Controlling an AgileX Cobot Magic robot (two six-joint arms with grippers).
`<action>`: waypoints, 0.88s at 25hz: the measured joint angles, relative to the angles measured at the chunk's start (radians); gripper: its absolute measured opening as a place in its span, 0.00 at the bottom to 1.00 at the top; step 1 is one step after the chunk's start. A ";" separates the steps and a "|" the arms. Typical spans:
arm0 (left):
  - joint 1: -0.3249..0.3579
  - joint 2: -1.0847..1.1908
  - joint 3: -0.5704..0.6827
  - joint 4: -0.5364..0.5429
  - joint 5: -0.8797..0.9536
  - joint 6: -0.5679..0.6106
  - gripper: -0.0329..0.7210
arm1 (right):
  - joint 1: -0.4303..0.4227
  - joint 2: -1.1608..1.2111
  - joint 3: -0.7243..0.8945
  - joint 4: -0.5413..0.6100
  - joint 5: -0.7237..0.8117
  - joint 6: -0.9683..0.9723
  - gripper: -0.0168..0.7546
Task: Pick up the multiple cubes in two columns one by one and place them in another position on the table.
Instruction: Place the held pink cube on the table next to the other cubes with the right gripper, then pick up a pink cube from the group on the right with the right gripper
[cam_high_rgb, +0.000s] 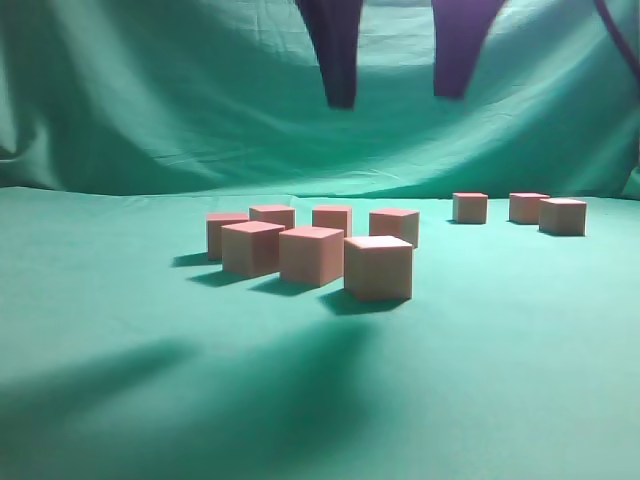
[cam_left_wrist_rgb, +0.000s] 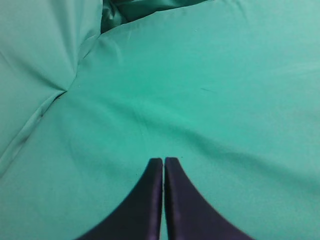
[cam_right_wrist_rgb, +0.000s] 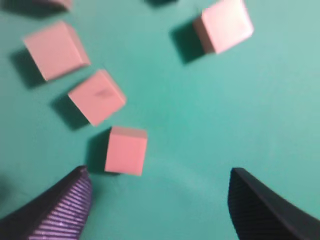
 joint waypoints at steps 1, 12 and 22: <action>0.000 0.000 0.000 0.000 0.000 0.000 0.04 | -0.011 0.000 -0.038 -0.004 0.012 -0.016 0.69; 0.000 0.000 0.000 0.000 0.000 0.000 0.04 | -0.478 0.016 -0.164 0.007 0.011 -0.073 0.69; 0.000 0.000 0.000 0.000 0.000 0.000 0.04 | -0.660 0.210 -0.164 0.213 -0.231 -0.276 0.69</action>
